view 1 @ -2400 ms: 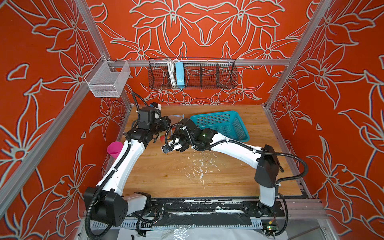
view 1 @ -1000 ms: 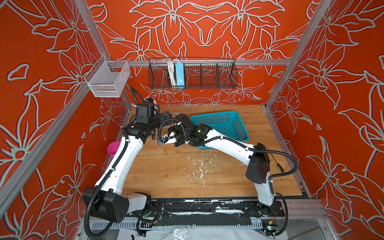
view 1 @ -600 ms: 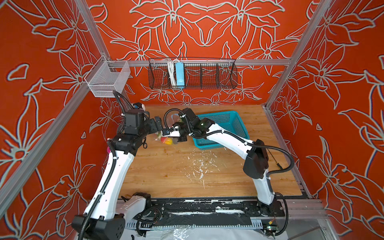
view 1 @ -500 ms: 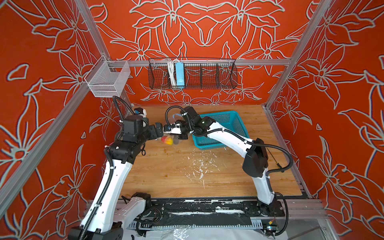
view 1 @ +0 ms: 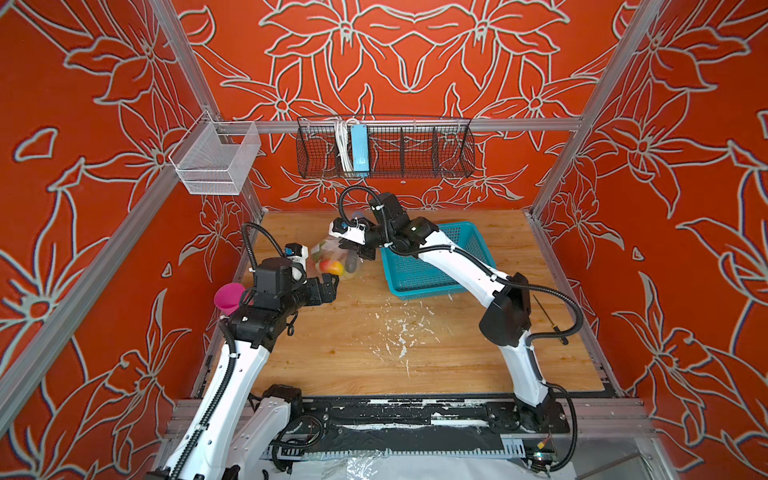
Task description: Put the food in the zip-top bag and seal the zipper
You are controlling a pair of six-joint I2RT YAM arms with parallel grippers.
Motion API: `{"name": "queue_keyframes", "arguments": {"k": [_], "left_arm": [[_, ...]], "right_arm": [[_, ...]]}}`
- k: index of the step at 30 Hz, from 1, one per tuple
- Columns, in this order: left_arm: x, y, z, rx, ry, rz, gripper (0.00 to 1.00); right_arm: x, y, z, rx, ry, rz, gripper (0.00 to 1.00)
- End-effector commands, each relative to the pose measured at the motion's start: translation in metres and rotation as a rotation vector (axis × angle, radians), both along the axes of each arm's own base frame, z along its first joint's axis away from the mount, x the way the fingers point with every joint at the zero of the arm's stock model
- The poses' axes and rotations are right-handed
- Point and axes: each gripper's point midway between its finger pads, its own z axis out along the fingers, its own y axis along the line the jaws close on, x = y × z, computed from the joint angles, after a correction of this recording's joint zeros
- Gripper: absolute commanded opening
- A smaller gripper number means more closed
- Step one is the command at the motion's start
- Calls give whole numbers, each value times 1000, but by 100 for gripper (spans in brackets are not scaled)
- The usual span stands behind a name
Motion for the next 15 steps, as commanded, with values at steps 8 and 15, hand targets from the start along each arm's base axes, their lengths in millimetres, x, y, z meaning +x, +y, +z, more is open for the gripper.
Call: {"name": "queue_keyframes", "arguments": {"k": [8,15], "left_arm": [[35,-23,13,34,-74,-170,90],[41,-39,29,159,-132,-376,83]], "right_arm": [[-11,9,-1,10,102,34,0],[-10,9,7,47,151,37,0]]}}
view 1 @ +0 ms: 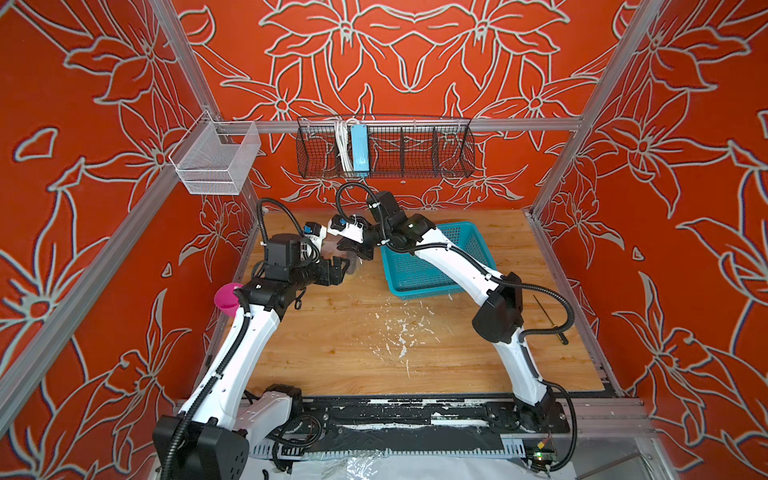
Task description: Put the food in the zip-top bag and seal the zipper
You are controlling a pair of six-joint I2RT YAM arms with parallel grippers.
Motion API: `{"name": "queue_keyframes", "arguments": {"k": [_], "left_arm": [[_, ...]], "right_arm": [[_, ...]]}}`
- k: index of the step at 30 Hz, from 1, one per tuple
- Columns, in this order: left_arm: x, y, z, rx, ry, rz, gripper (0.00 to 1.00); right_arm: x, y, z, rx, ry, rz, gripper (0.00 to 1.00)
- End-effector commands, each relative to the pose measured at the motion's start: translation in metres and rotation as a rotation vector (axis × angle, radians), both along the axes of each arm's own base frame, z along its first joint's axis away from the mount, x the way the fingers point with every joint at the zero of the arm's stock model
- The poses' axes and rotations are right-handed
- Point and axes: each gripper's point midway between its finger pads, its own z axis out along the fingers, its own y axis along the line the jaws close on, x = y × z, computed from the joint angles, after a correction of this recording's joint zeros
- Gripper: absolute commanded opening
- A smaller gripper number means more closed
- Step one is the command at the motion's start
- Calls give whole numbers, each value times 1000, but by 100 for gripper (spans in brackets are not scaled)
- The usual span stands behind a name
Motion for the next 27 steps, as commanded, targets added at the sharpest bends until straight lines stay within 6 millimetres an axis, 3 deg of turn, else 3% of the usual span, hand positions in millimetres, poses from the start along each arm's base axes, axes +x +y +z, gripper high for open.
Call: {"name": "queue_keyframes", "arguments": {"k": [1,11,16,22,27], "left_arm": [[-7,-12,1,86,-41,-165,82],[-4,10,-16,129,-32,-194,71],[5,2,-14,53,-16,-253,53],[16,4,-18,66,-8,-251,43],[23,2,-11,53,-41,-260,28]], "right_arm": [[-4,3,9,45,55,24,0],[-4,-1,18,78,112,33,0],[-6,-1,19,85,137,39,0],[-6,-2,20,89,142,37,0],[-5,-1,17,88,146,37,0]]}}
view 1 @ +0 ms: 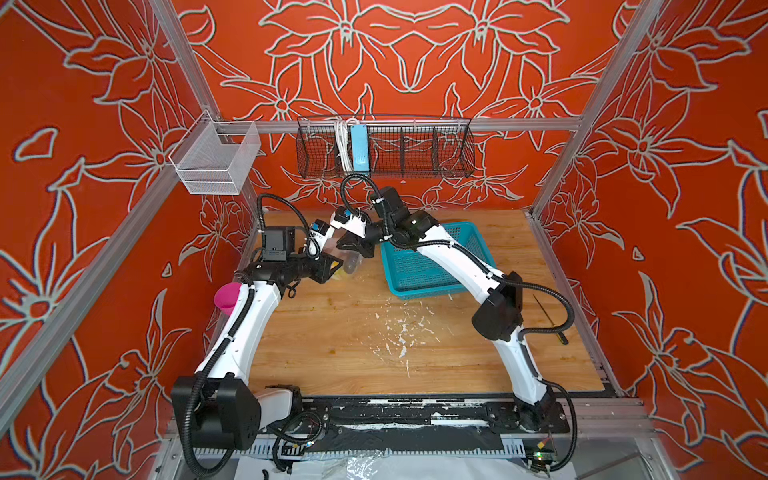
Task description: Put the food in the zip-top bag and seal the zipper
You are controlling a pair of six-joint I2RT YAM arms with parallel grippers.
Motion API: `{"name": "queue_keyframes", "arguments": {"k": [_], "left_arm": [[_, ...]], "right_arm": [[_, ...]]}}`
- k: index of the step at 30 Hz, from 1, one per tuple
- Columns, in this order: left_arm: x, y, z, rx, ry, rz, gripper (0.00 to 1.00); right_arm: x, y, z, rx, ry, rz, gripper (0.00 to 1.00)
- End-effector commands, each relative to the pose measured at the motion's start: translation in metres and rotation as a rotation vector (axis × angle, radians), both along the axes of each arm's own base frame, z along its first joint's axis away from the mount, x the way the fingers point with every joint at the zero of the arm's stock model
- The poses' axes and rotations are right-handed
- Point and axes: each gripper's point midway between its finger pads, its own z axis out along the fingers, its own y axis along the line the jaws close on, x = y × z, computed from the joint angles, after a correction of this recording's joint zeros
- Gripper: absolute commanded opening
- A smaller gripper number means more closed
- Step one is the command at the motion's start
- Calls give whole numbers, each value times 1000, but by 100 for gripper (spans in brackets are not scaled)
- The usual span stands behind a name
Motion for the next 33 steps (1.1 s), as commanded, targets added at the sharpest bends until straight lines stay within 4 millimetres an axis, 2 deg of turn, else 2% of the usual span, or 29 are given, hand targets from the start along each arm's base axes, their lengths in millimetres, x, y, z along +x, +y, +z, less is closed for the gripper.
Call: {"name": "queue_keyframes", "arguments": {"k": [1,6,11,15,21,25,33], "left_arm": [[7,-2,17,-3,-63,-25,26],[10,8,17,39,-82,22,25],[5,25,24,109,-139,76,33],[9,36,28,134,-154,96,35],[16,21,25,75,-73,-10,30],[14,8,37,11,-108,-64,34],[5,-2,33,-28,-85,-141,37]], "right_arm": [[0,1,5,23,17,19,0],[-1,1,5,22,20,22,0],[1,1,7,24,23,19,0],[0,3,7,30,35,29,0],[-3,3,6,32,49,45,0],[-7,3,7,37,56,62,0],[-5,1,12,76,84,90,0]]}}
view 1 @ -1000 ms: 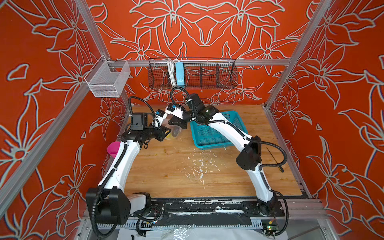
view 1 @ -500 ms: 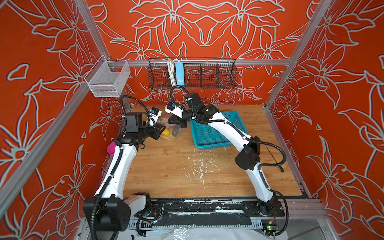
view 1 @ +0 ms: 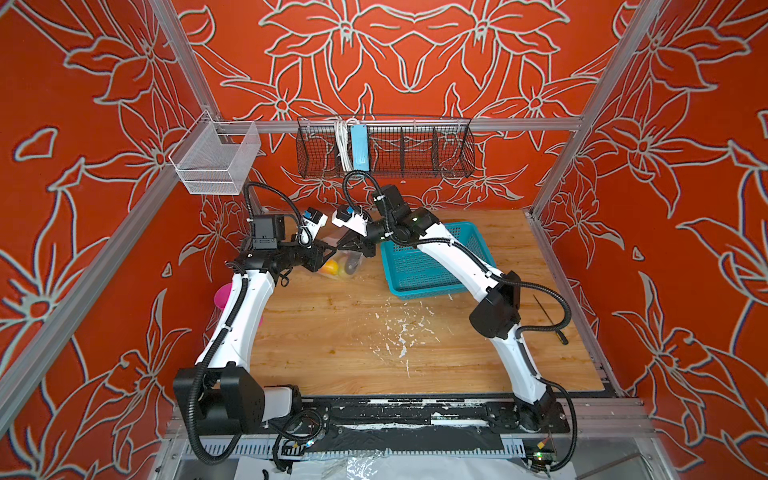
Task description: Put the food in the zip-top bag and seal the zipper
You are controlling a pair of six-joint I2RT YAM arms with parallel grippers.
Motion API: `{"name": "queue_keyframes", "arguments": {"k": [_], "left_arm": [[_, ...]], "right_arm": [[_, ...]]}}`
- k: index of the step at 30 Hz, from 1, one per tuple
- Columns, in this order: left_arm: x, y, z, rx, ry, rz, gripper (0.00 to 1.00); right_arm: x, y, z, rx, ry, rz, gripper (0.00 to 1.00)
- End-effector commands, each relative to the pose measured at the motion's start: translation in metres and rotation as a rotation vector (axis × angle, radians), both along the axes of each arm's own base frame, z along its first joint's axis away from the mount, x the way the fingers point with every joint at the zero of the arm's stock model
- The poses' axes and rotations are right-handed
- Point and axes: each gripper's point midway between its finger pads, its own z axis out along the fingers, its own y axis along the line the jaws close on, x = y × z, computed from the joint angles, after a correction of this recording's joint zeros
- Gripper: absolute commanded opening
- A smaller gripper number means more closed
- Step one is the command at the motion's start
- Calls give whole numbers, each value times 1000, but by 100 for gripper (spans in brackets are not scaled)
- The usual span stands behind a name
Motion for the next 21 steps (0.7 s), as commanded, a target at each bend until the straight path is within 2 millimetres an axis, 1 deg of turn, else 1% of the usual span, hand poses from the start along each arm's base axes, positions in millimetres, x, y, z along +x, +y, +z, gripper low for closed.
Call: {"name": "queue_keyframes", "arguments": {"k": [1,6,10,12,14,17,21], "left_arm": [[-12,-16,4,-41,-3,-98,37],[-13,-18,1,-47,0,-115,39],[-6,-16,-4,-42,13,-110,39],[-1,-17,-6,-46,18,-113,41],[-3,-20,-7,-49,18,-151,40],[-1,-20,-10,-45,6,-144,40],[1,-9,-12,10,-20,-91,41]], "right_arm": [[-1,3,9,52,19,40,0],[4,0,15,80,32,35,0],[2,0,16,83,41,46,0],[0,-1,15,83,55,54,0],[-2,-1,15,84,63,64,0],[-3,-2,17,86,63,68,0],[-5,-2,17,88,66,77,0]]}}
